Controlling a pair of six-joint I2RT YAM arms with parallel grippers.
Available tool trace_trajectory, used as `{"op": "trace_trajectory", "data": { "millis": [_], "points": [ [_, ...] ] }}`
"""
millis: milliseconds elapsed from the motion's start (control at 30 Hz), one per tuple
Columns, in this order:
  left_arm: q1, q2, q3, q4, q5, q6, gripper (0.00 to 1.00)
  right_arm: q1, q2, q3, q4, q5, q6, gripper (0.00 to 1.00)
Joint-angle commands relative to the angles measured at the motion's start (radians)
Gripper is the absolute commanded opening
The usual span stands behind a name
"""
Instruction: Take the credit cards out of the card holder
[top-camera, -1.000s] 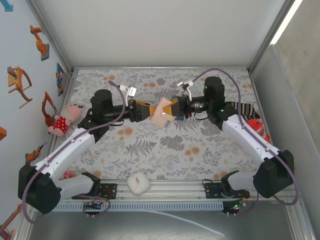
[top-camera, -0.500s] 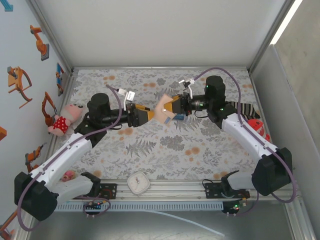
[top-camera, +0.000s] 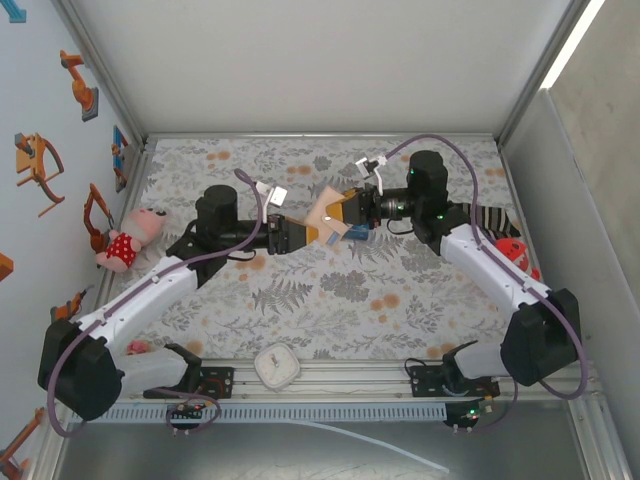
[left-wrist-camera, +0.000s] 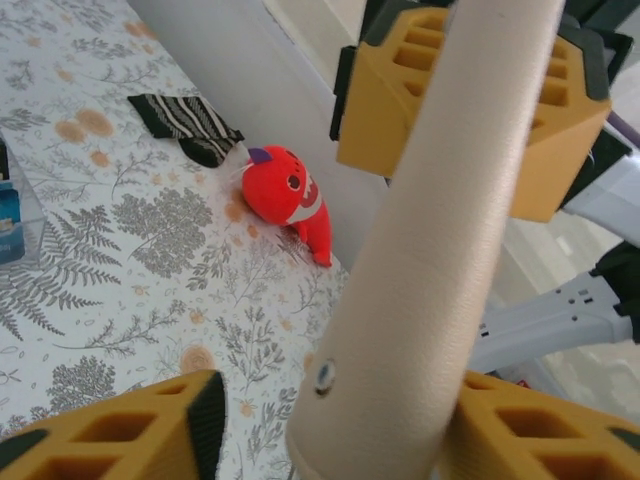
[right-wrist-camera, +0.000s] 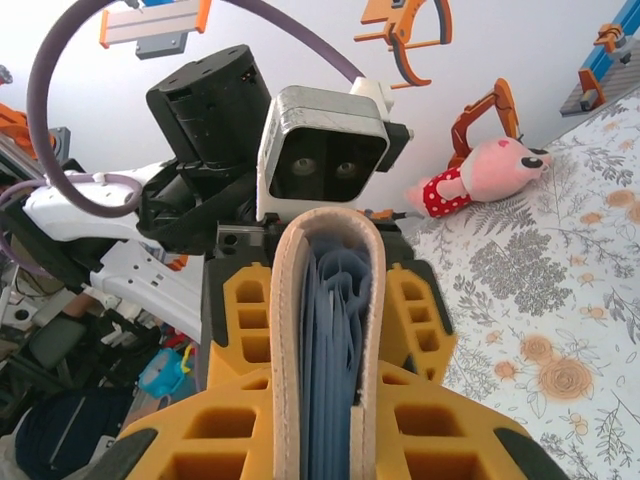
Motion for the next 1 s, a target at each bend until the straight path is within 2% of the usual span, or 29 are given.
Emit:
{"op": "trace_trajectory", "data": {
  "millis": [0, 33, 100, 133, 167, 233, 267, 300, 367, 467, 567, 733, 833, 967],
  "points": [
    [0.000, 0.013, 0.012, 0.057, 0.022, -0.012, 0.41, -0.004, 0.000, 0.008, 0.033, 0.022, 0.031, 0.04],
    [0.000, 0.011, 0.008, 0.067, 0.018, -0.009, 0.37, -0.003, -0.002, 0.007, 0.016, 0.052, 0.034, 0.09],
    [-0.001, 0.004, -0.002, 0.077, -0.003, -0.008, 0.31, -0.004, -0.010, 0.000, -0.022, 0.137, 0.055, 0.12],
    [-0.001, -0.002, -0.009, 0.083, -0.020, -0.008, 0.28, -0.004, -0.015, -0.008, -0.027, 0.193, 0.083, 0.20],
    [-0.001, -0.008, -0.016, 0.082, -0.038, -0.003, 0.27, -0.004, -0.022, -0.021, -0.026, 0.245, 0.120, 0.34],
    [-0.001, -0.021, -0.028, 0.077, -0.078, 0.011, 0.23, -0.004, -0.037, -0.061, 0.020, 0.320, 0.204, 0.48],
    [-0.002, -0.029, -0.034, 0.069, -0.105, 0.020, 0.20, -0.004, -0.046, -0.092, 0.069, 0.353, 0.261, 0.58],
    [-0.003, -0.035, -0.037, 0.061, -0.132, 0.025, 0.18, -0.003, -0.056, -0.123, 0.121, 0.379, 0.309, 0.64],
    [-0.006, -0.047, -0.050, 0.062, -0.185, 0.031, 0.12, 0.000, -0.081, -0.185, 0.230, 0.431, 0.402, 0.68],
    [-0.017, -0.050, -0.068, 0.105, -0.223, 0.016, 0.09, 0.017, -0.099, -0.250, 0.333, 0.502, 0.479, 0.70],
    [-0.035, -0.029, -0.064, 0.130, -0.224, 0.005, 0.08, 0.054, -0.093, -0.260, 0.370, 0.558, 0.481, 0.70],
    [-0.057, -0.013, -0.044, 0.105, -0.221, 0.020, 0.09, 0.073, -0.051, -0.239, 0.433, 0.576, 0.492, 0.68],
    [-0.068, -0.022, -0.035, 0.053, -0.242, 0.045, 0.12, 0.079, -0.036, -0.221, 0.435, 0.578, 0.491, 0.59],
    [-0.082, -0.032, -0.037, 0.032, -0.277, 0.057, 0.22, 0.086, -0.026, -0.212, 0.434, 0.580, 0.490, 0.42]
  ]
}}
